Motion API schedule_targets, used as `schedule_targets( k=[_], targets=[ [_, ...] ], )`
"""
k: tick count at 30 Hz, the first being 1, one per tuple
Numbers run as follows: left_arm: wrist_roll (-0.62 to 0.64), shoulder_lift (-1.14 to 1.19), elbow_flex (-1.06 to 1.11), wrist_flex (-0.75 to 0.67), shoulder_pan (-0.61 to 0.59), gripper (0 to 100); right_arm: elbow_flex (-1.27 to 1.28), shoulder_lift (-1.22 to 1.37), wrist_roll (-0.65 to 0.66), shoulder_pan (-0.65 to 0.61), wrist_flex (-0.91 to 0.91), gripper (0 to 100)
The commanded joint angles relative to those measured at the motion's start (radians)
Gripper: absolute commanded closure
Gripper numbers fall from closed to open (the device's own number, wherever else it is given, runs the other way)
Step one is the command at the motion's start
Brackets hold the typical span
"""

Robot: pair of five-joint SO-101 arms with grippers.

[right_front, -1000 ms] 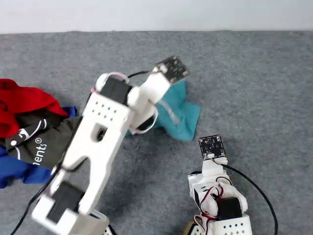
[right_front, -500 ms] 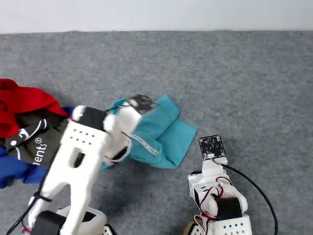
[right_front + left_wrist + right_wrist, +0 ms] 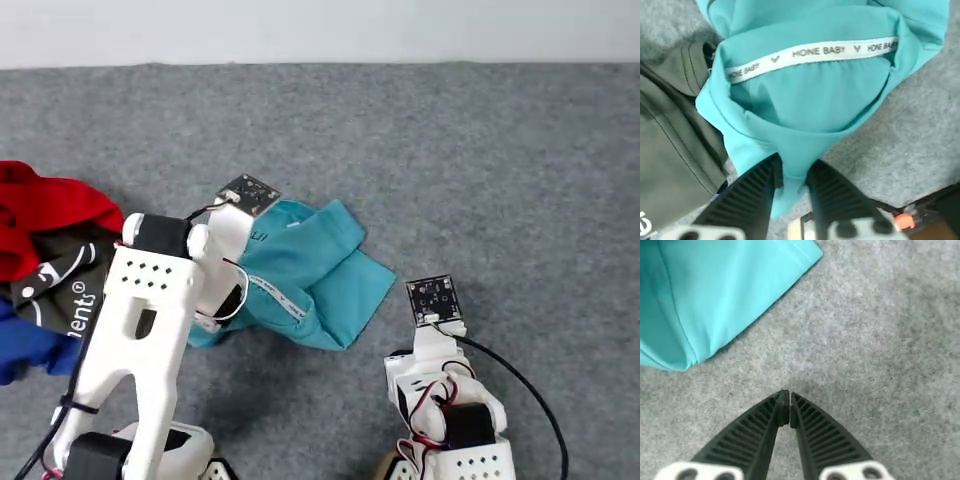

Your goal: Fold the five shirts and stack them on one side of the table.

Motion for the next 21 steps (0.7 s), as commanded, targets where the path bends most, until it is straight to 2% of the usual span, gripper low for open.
schedule_targets(
  k=[1, 4, 8, 13, 17, 21],
  targets=[
    [0.051, -0.091, -0.016, 0.029, 0.002, 86, 0.011, -0.012, 0.109, 0.013, -0.005, 98.3],
    [0.057, -0.18, -0.044, 0.029, -0.003, 83, -0.028, -0.012, 0.339, 0.058, -0.042, 98.3],
    [0.057, -0.259, -0.053, 0.029, -0.009, 82, -0.084, -0.012, 0.574, 0.225, -0.17, 98.6],
    [0.058, -0.304, -0.07, 0.028, -0.052, 82, -0.117, -0.008, 0.563, 0.288, -0.254, 98.5],
    [0.051, -0.316, -0.081, 0.025, -0.175, 82, -0.199, 0.008, 0.543, 0.285, -0.251, 98.5],
    [0.051, -0.316, -0.088, 0.026, -0.293, 82, -0.302, 0.174, 0.543, 0.283, -0.259, 98.7]
  ],
)
